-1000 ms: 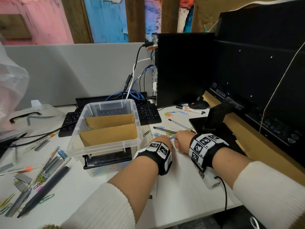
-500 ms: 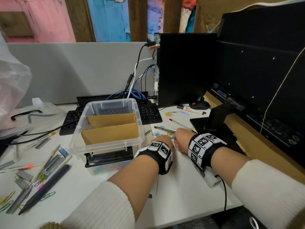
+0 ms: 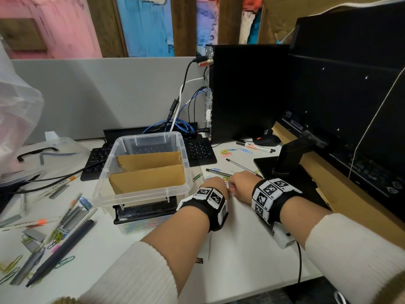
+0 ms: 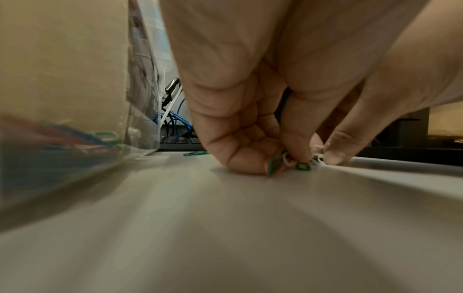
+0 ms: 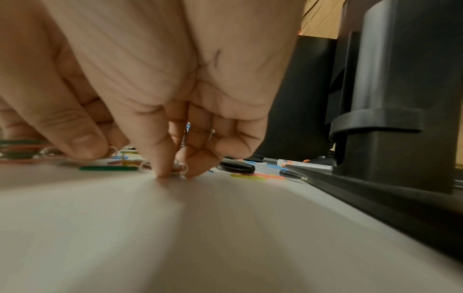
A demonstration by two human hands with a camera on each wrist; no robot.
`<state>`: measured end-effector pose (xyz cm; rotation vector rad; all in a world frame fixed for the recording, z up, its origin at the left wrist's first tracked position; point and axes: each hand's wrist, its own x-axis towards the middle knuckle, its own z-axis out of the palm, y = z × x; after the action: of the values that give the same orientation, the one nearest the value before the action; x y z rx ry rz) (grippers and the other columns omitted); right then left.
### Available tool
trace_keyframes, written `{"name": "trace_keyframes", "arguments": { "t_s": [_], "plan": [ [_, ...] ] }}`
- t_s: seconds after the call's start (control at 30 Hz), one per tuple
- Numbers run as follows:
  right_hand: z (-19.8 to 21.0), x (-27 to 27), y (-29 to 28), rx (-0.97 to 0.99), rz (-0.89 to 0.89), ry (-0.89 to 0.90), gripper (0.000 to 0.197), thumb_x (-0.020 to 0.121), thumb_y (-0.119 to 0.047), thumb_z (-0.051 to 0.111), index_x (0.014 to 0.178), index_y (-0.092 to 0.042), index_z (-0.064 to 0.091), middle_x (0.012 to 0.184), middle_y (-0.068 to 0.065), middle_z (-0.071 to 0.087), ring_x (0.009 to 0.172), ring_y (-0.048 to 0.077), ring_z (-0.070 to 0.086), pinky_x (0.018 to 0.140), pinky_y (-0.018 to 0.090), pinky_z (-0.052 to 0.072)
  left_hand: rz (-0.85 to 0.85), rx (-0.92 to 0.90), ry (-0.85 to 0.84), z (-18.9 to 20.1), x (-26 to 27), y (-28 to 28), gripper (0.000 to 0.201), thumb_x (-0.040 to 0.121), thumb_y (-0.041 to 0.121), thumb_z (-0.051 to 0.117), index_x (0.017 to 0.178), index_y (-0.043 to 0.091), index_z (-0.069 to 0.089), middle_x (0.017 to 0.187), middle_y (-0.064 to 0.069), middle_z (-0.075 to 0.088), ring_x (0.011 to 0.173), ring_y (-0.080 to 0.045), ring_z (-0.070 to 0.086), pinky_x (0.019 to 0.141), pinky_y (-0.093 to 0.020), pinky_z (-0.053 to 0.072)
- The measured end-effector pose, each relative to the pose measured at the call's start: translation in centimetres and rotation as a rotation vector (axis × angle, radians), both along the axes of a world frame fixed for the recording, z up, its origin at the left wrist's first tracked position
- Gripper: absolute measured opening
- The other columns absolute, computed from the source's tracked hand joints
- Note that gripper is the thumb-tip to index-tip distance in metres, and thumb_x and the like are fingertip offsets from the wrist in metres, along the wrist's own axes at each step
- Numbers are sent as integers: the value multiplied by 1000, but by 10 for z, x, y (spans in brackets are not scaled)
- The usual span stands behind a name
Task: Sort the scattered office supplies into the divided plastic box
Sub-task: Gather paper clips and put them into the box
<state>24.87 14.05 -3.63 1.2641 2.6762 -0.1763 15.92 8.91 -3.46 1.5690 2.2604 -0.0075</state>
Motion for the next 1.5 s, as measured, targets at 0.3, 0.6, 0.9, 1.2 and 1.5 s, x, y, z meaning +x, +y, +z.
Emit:
{"name": "trace_keyframes", "arguments": {
  "t_s": [0.3, 0.6, 0.9, 1.2, 1.5],
  "plan": [
    [0, 13, -3, -53, -28, 99, 30, 79, -1, 51, 65, -25, 40, 94, 4, 61, 90, 26, 57, 79, 29, 46, 6, 51, -11, -2, 3, -1, 29, 93, 11, 53, 121, 2, 55, 126, -12, 58, 117, -26, 56, 93, -31, 45],
    [3, 27, -2, -82, -59, 157, 20, 81, 0, 51, 83, -19, 55, 88, -2, 55, 89, 20, 56, 76, 22, 44, 35, 2, -46, 1, -2, 4, 28, 92, 13, 56, 120, 9, 59, 125, -9, 59, 113, -25, 57, 85, -30, 45],
    [3, 19, 2, -49, -142, 60, 7, 87, -16, 58, 90, -19, 63, 92, 0, 54, 85, 18, 53, 85, 28, 49, 44, 24, -15, -3, -1, 3, 27, 90, 14, 58, 117, 7, 59, 121, -10, 61, 110, -26, 59, 78, -29, 43],
    [-4, -1, 2, -55, -210, -130, 15, 84, -15, 63, 98, -11, 61, 108, 8, 67, 97, 25, 64, 81, 30, 50, 25, 46, -55, 1, 2, -4, 28, 89, 15, 60, 117, 8, 60, 119, -10, 61, 110, -26, 58, 84, -30, 46],
    [25, 28, -11, -73, -160, 244, 13, 84, -6, 59, 77, -16, 54, 79, -7, 50, 83, 15, 50, 74, 20, 40, -64, 159, -212, 15, 10, -20, 25, 89, 4, 52, 114, 8, 56, 117, -12, 62, 107, -28, 60, 94, -37, 49]
  ]
}}
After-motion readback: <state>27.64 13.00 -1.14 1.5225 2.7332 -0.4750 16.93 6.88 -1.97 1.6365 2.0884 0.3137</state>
